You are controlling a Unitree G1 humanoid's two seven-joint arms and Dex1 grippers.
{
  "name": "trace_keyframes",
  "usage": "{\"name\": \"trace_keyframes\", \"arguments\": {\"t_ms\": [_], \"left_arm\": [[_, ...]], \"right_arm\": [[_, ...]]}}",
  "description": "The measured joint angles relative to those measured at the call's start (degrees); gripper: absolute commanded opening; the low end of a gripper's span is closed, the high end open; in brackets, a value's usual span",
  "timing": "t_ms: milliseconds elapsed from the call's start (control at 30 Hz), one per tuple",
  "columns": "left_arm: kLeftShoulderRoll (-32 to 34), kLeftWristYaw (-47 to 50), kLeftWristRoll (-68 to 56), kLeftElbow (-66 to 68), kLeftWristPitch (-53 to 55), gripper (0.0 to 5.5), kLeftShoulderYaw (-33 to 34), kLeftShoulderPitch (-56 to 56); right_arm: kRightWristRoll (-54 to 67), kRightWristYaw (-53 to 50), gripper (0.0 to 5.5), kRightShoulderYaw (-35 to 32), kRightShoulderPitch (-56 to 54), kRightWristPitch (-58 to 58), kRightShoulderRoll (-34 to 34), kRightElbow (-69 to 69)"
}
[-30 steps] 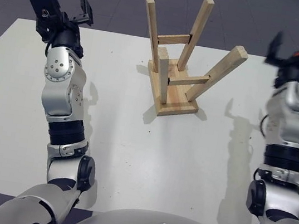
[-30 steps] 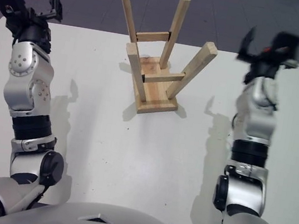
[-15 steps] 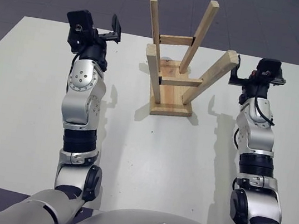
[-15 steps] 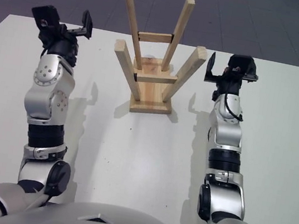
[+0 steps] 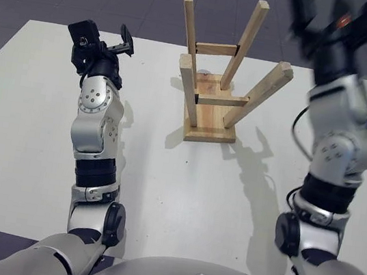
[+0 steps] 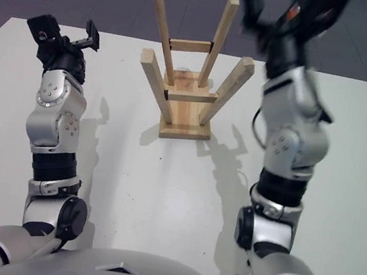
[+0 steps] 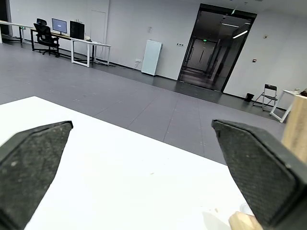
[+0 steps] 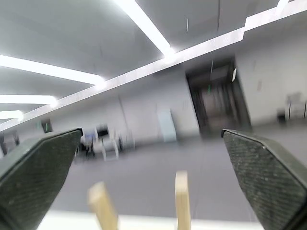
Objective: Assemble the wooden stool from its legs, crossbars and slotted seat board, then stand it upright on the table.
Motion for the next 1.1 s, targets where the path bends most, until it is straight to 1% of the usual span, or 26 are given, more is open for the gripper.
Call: {"name": "trace_keyframes", "arguments": {"t_ms": [100,200,333,400,467,533,567,600,633,700,733,800,833,867,933,1100], "left_arm": [[-0.15,-0.86,0.01,-0.11,0.62,5.4,-1.23,0.61],[-1.57,-1.64,0.01,-0.03,1.38,5.4,-3.86,1.08],[-3.3,-1.69,0.28,0.17,1.74,5.4,-6.62,1.73],[-4.06,0.75,1.14,-0.21,1.73,5.4,-5.87,1.94],[-3.92,4.55,1.29,-2.47,1.71,5.4,-1.97,2.77],[-2.36,6.44,2.3,-6.03,2.14,5.4,1.06,4.89],[-1.69,6.53,2.44,-7.28,2.83,5.4,1.71,5.69],[-0.43,5.0,2.38,-10.06,5.39,5.4,0.72,7.29],[0.6,2.5,2.37,-12.76,8.42,5.4,-1.87,8.77],[2.17,-2.65,2.3,-16.73,13.6,5.4,-9.79,9.92],[2.33,-4.15,2.38,-18.01,15.12,5.4,-12.99,9.93],[2.19,-6.34,3.07,-19.8,17.69,5.4,-20.02,9.95],[2.06,-6.35,3.77,-19.84,18.32,5.4,-21.77,9.97],[2.03,-5.88,5.18,-19.39,18.73,5.4,-22.41,10.07],[1.96,-5.17,6.88,-17.66,19.29,5.4,-22.68,10.13],[0.23,-4.66,8.35,-14.97,19.55,5.4,-23.46,10.12]], "right_arm": [[-0.65,-0.83,5.37,0.15,3.81,-0.08,1.52,-2.46],[-1.09,-0.72,5.37,0.53,6.01,0.82,3.63,1.11],[0.08,1.83,5.37,-2.11,3.87,-2.8,4.78,1.39],[2.68,1.19,5.37,-6.91,1.65,-5.62,4.77,0.9],[7.59,-2.47,5.37,-16.62,-1.46,-8.73,3.04,0.89],[9.91,-6.17,5.37,-24.15,-2.51,-10.73,0.02,1.68],[9.39,-7.42,5.37,-25.58,-2.42,-10.98,-1.07,2.22],[5.35,-9.57,5.37,-25.5,-1.81,-10.56,-3.15,3.81],[0.38,-10.64,5.37,-23.74,0.03,-9.99,-4.62,5.63],[-9.85,-10.25,5.37,-14.87,3.98,-9.28,-5.56,7.81],[-13.11,-9.23,5.37,-10.68,5.06,-9.29,-5.49,8.42],[-19.18,-5.7,5.37,-0.25,7.0,-9.62,-3.78,10.07],[-20.54,-4.67,5.37,3.26,8.24,-9.69,-2.12,10.42],[-21.74,-4.69,5.37,5.22,10.37,-9.69,-0.11,10.85],[-23.33,-4.49,5.37,7.06,13.19,-9.79,1.69,10.89],[-25.72,-4.51,5.37,6.17,13.83,-10.01,2.09,12.04]]}}
